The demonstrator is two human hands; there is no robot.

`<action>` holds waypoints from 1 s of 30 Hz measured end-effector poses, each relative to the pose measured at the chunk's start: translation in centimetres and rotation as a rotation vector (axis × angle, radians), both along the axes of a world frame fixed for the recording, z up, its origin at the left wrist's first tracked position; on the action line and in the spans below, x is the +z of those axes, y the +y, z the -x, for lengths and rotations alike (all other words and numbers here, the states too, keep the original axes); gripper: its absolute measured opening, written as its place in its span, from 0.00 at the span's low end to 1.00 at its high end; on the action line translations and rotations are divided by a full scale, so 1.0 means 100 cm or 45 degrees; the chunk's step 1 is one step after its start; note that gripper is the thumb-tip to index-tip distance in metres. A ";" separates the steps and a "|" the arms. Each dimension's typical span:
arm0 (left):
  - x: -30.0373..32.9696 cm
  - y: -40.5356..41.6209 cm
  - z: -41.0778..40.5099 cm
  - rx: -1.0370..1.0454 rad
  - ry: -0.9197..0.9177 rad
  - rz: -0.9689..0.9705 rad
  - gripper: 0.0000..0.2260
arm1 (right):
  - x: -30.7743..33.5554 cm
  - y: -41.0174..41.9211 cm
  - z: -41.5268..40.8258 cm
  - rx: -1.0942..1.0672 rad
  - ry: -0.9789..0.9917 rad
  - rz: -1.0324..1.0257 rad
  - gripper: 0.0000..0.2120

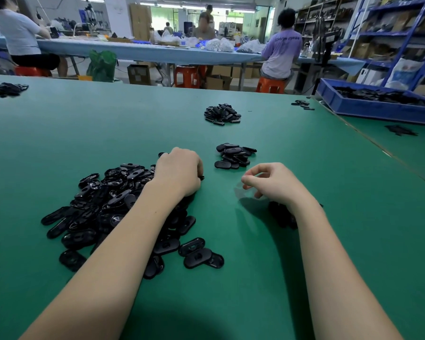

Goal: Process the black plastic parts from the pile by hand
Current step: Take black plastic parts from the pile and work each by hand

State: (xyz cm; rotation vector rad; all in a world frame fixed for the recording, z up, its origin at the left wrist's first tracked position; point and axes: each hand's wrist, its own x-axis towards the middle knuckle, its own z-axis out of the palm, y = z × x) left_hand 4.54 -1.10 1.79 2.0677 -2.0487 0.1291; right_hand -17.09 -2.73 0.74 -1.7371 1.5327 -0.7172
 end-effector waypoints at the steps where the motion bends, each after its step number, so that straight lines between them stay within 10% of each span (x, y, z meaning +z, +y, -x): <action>1: 0.000 0.000 0.000 0.008 0.012 0.005 0.08 | 0.000 0.000 0.001 -0.008 -0.007 0.005 0.02; 21: -0.002 0.001 0.003 -0.046 0.033 0.088 0.06 | 0.001 -0.004 0.019 -0.241 0.103 0.087 0.04; 30: 0.000 -0.002 0.021 -0.042 1.535 -0.105 0.01 | 0.002 0.002 0.018 -0.273 0.531 0.043 0.10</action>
